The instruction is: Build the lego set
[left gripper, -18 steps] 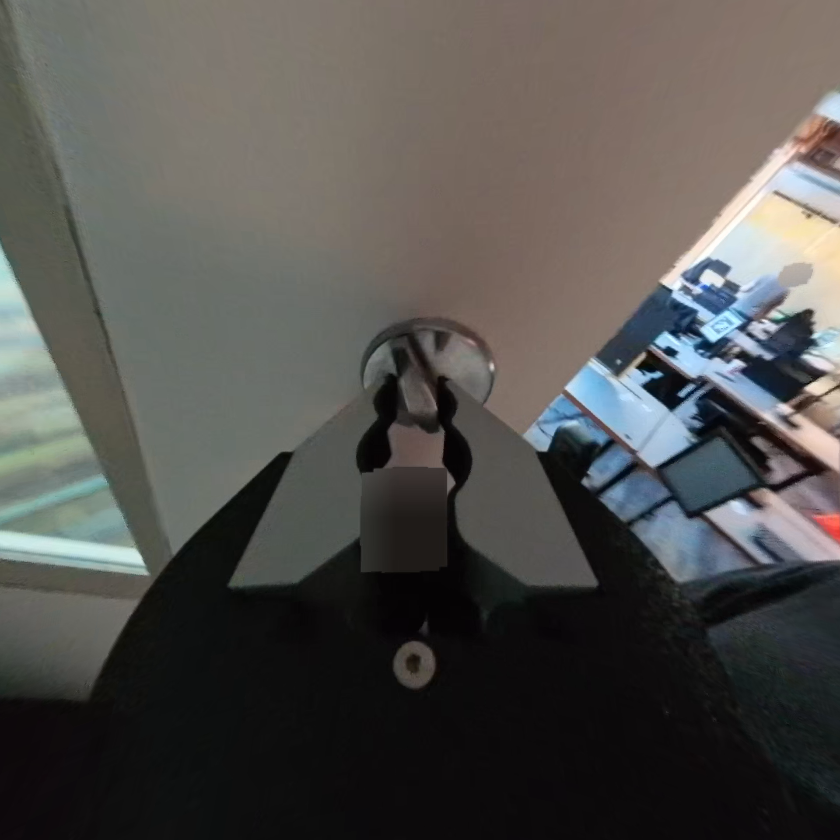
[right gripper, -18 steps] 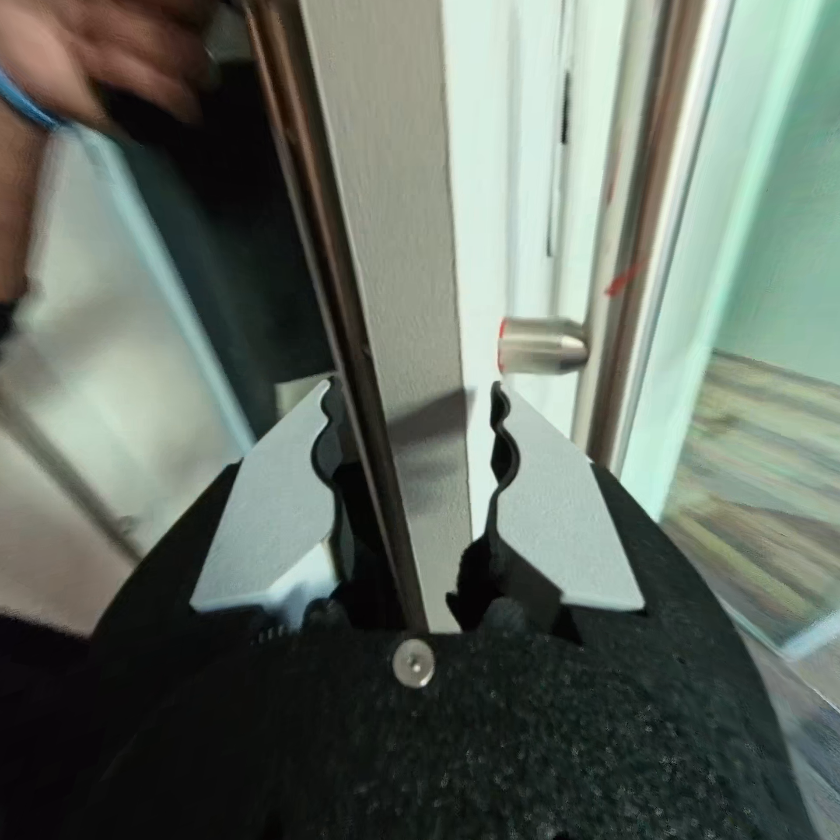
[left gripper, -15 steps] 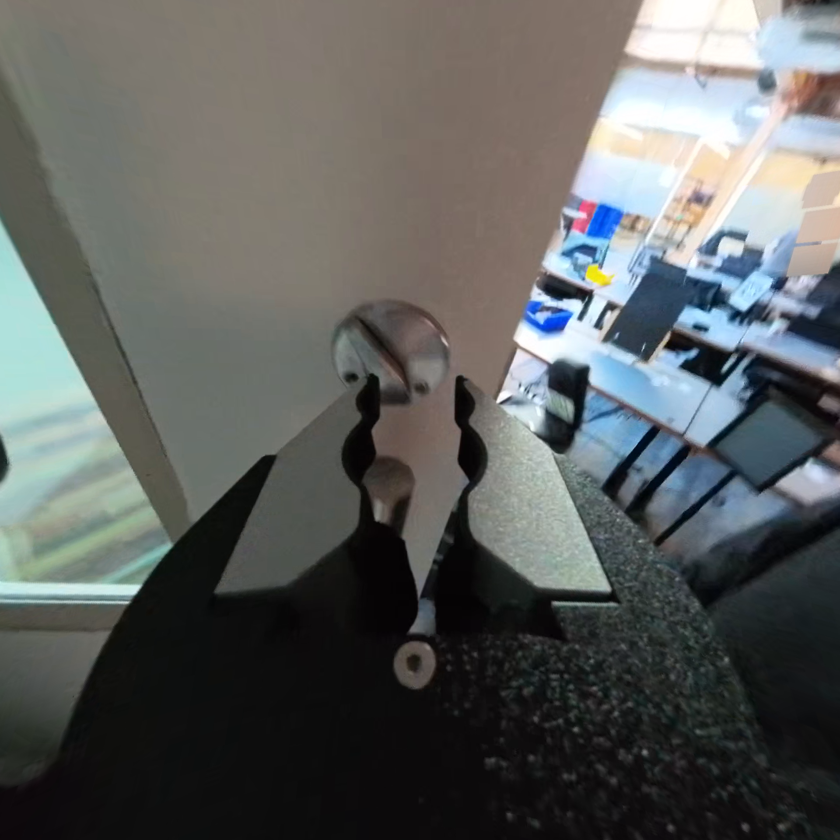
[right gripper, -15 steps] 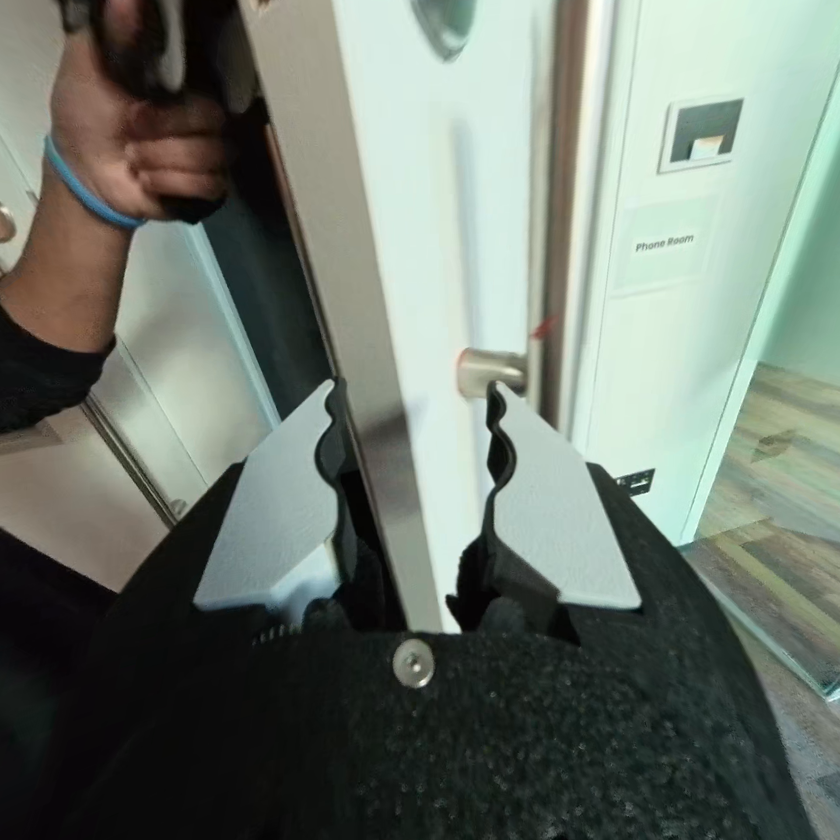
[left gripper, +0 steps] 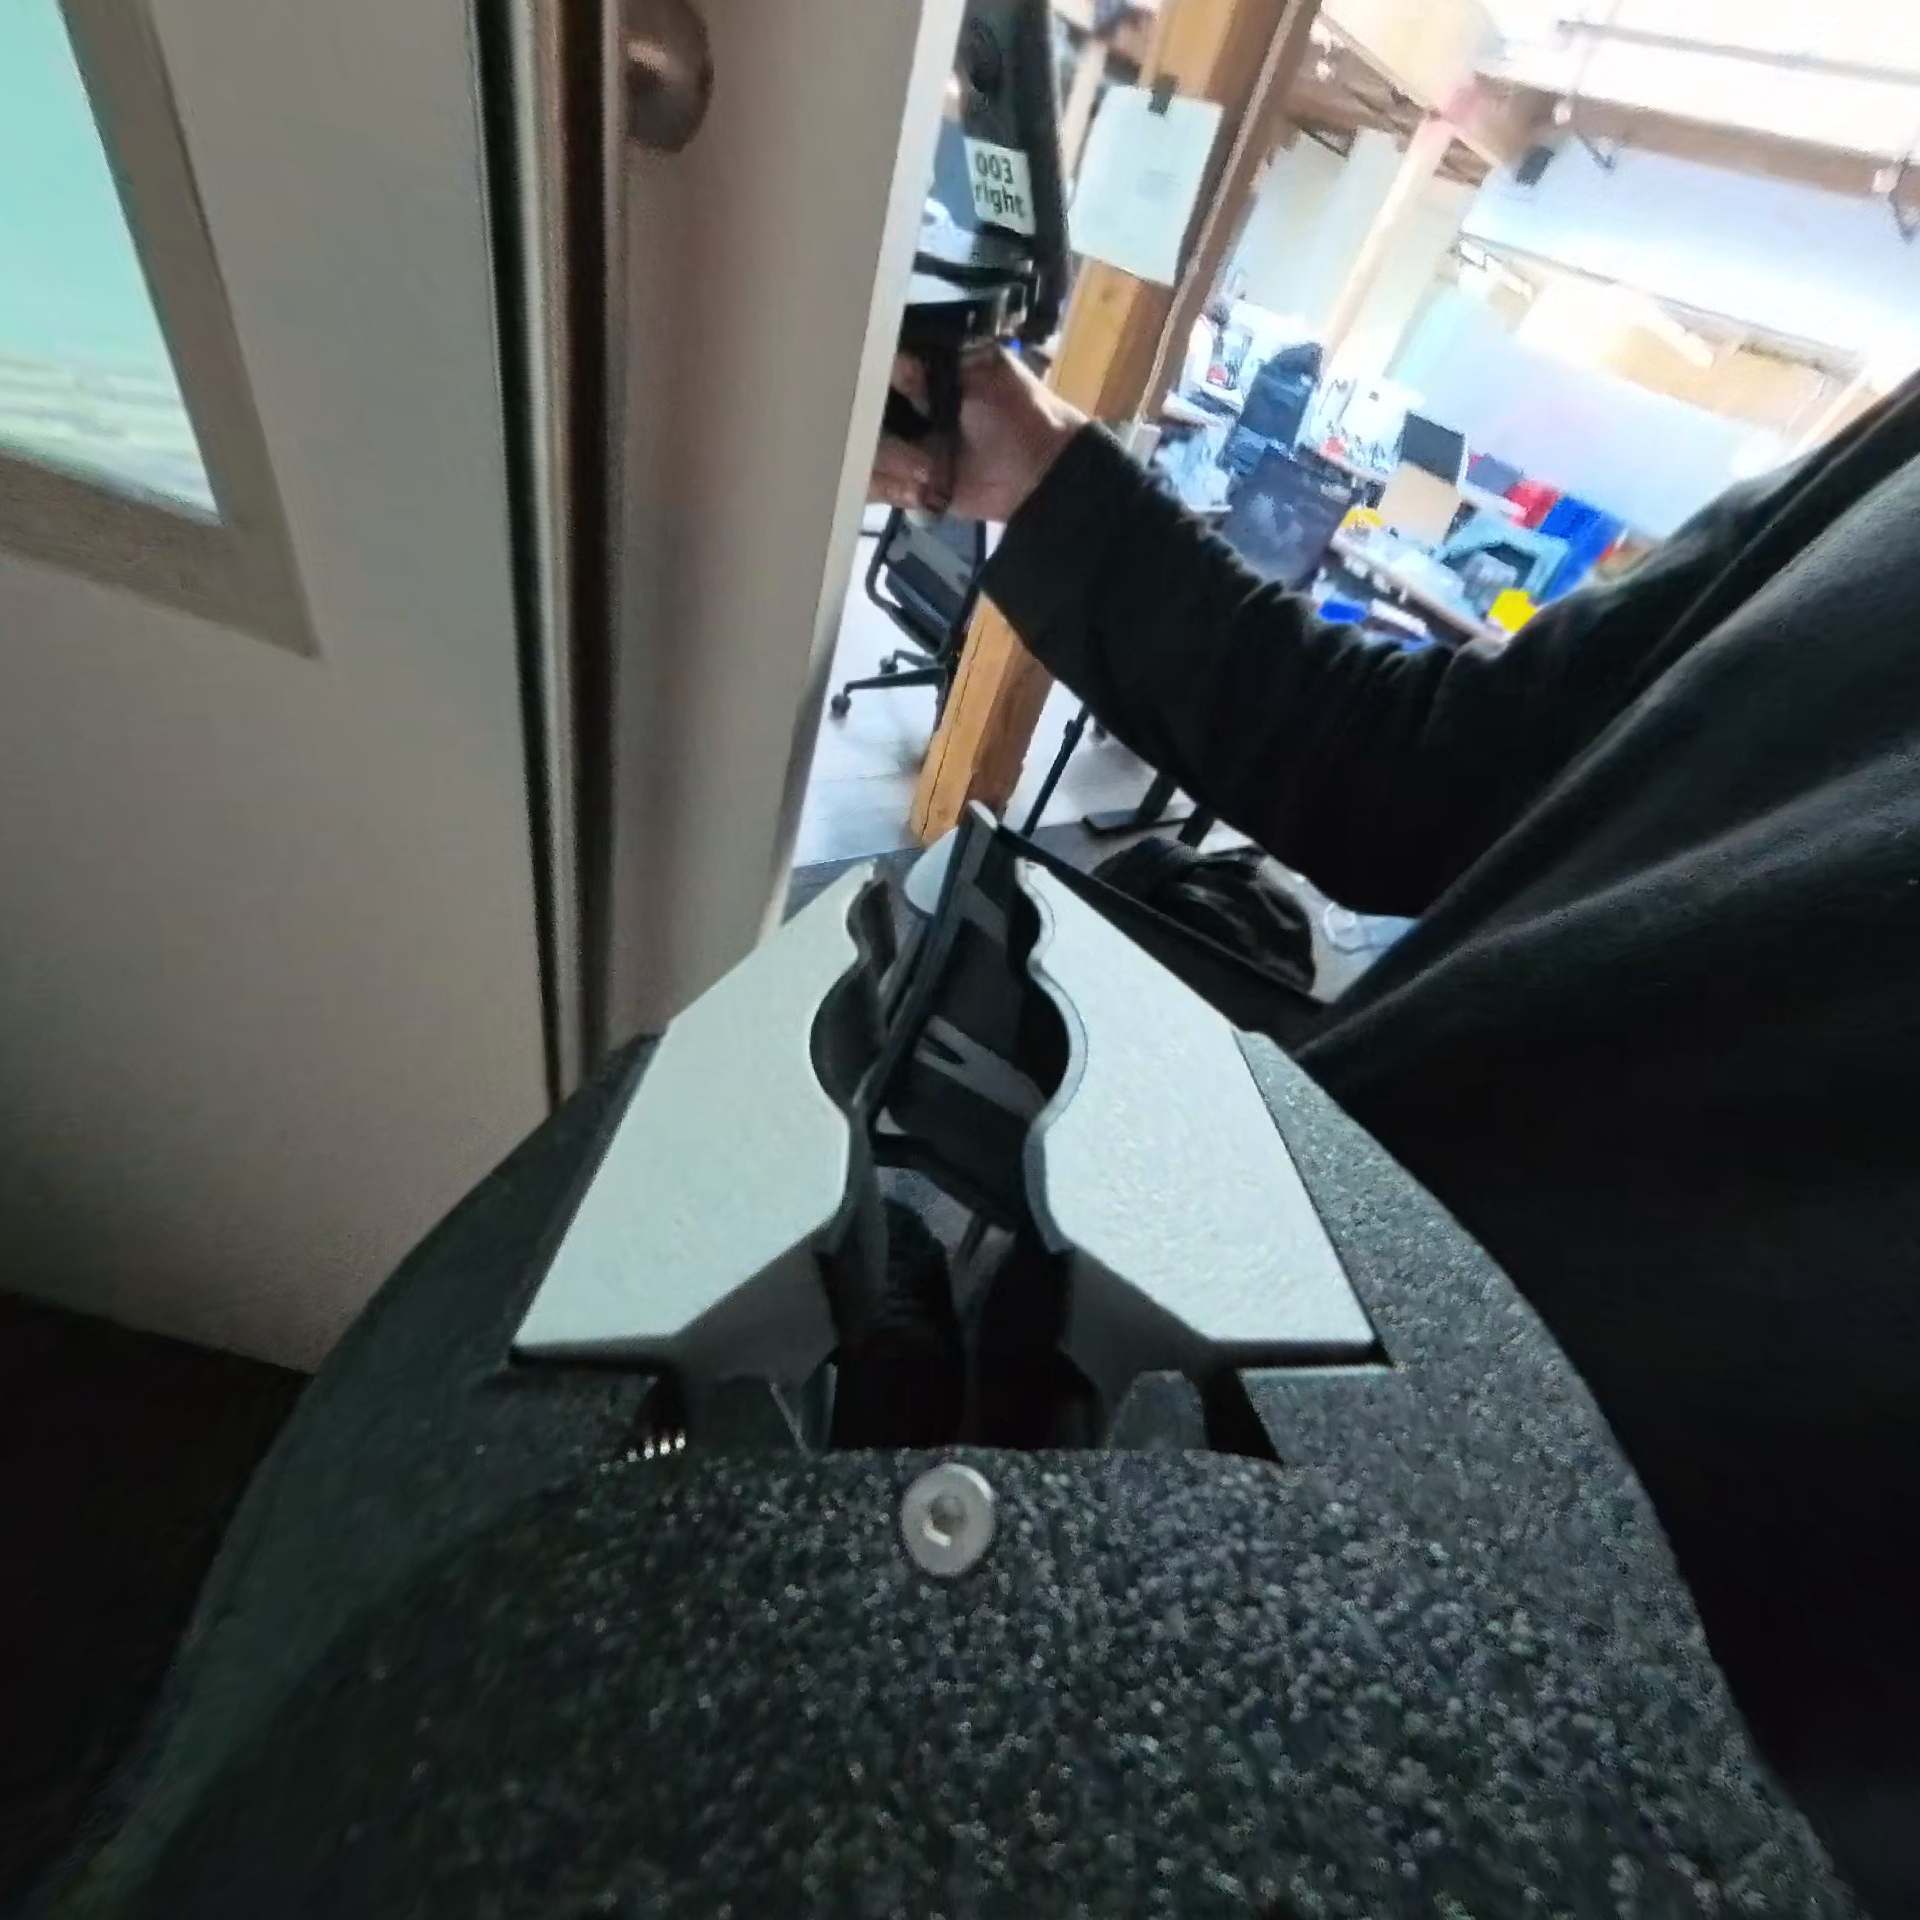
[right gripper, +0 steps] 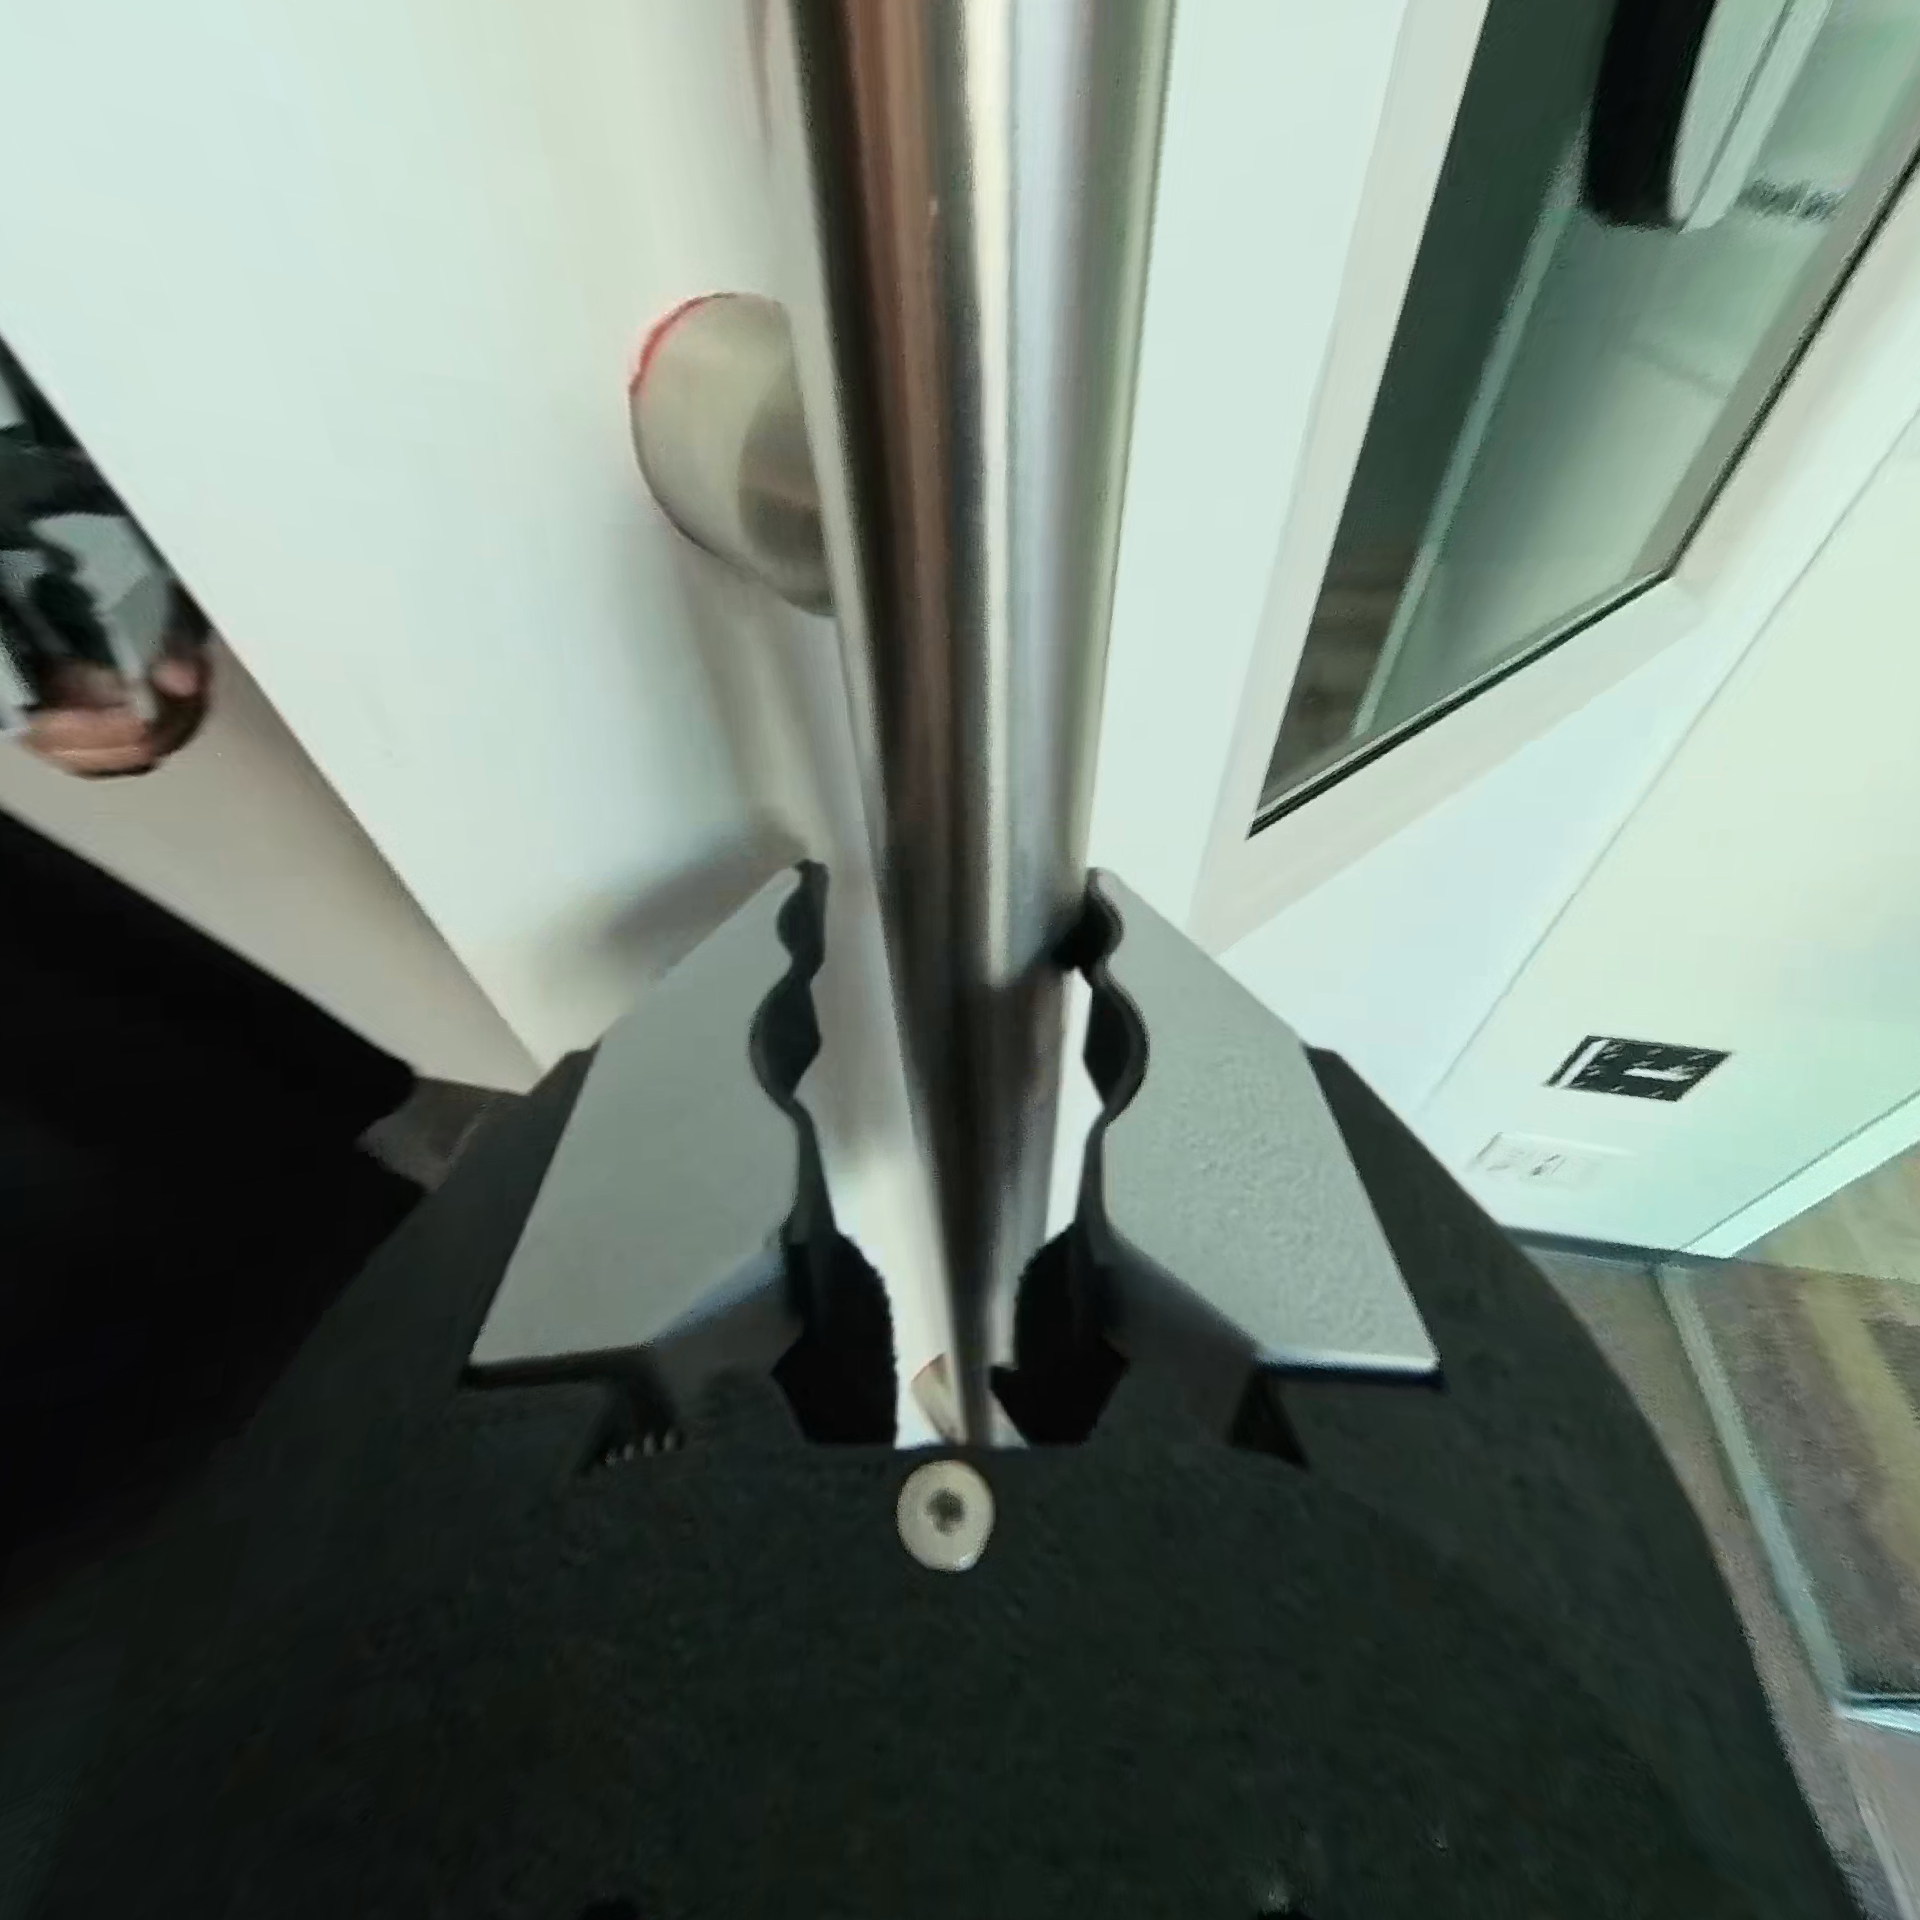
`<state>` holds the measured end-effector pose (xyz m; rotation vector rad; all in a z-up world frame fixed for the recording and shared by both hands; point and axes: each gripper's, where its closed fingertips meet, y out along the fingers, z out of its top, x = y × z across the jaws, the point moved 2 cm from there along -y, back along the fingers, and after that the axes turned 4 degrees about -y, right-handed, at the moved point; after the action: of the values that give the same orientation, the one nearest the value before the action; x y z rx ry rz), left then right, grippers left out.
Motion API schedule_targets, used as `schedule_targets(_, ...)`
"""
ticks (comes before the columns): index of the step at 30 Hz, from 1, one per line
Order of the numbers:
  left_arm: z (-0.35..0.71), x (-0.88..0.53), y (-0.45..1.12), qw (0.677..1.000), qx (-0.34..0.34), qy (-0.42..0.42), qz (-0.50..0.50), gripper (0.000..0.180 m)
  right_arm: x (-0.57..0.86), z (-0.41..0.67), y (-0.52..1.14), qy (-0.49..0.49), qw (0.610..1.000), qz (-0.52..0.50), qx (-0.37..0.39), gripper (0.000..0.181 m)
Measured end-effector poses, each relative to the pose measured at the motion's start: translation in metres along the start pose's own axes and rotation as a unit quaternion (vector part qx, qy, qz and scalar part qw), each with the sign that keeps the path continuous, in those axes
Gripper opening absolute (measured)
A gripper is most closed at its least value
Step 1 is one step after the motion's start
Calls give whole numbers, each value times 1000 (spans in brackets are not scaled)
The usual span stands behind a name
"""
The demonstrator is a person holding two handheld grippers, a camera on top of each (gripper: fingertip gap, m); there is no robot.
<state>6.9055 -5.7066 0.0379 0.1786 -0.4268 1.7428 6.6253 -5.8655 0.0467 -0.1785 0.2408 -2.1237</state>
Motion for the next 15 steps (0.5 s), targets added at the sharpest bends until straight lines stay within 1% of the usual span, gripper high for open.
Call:
schedule_targets(2, -11, 7, -3, 999, 17, -34, 8, 17, 5, 0, 1, -7, 1000, -20, 18, 36)
schedule_targets(6, -20, 20, -7, 996, 46, -62, 35, 17, 2, 1, 7, -11, 999, 2, 41, 36)
schedule_targets(11, -30, 30, -18, 990, 87, -73, 89, 17, -1, -1, 33, -42, 998, 50, 9, 39)
schedule_targets(15, -38, 38, -35, 980, 120, -87, 134, 16, -3, -3, 36, -14, 998, 61, -18, 38)
